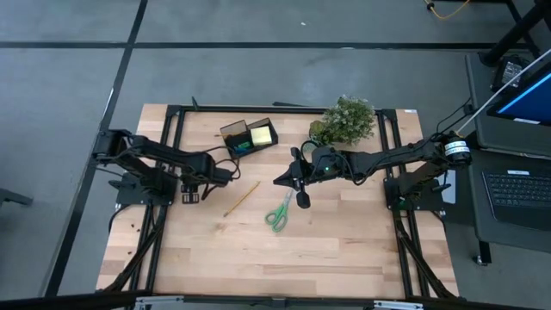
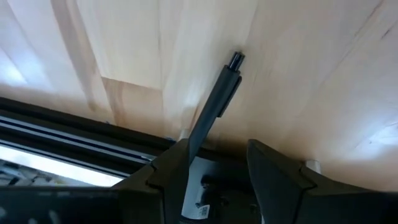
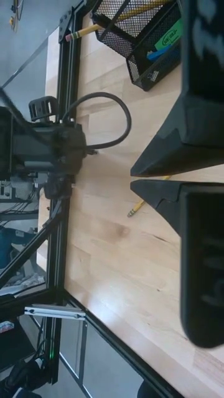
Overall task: Pick and place office supplies into organizer
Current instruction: Put the black ball pen into the black desk organizer
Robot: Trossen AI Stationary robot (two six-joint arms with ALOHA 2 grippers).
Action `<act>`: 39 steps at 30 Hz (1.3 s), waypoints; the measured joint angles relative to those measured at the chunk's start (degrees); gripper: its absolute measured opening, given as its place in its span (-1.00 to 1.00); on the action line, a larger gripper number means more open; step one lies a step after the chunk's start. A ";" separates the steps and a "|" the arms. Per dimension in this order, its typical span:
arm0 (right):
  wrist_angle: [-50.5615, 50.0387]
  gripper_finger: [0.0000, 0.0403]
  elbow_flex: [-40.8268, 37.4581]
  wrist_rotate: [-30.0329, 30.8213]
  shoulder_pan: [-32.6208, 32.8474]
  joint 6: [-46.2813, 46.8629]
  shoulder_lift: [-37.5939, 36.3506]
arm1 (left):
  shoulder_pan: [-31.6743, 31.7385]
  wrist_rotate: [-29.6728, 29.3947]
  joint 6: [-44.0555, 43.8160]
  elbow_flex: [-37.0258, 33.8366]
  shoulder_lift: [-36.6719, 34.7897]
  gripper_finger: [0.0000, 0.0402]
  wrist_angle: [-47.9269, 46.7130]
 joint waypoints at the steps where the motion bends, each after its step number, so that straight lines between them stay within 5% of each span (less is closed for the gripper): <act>1: 0.02 -0.88 0.00 0.00 0.00 0.00 0.00 | 0.00 0.02 0.00 0.00 0.70 -0.22 -0.02; 32: 2.16 -0.88 0.00 0.02 1.27 0.02 0.00 | 6.00 1.66 0.96 0.00 12.95 -0.23 2.69; 39: 2.14 -0.88 0.00 0.02 1.27 -1.04 0.00 | 6.01 1.75 1.05 0.00 12.95 -0.51 2.67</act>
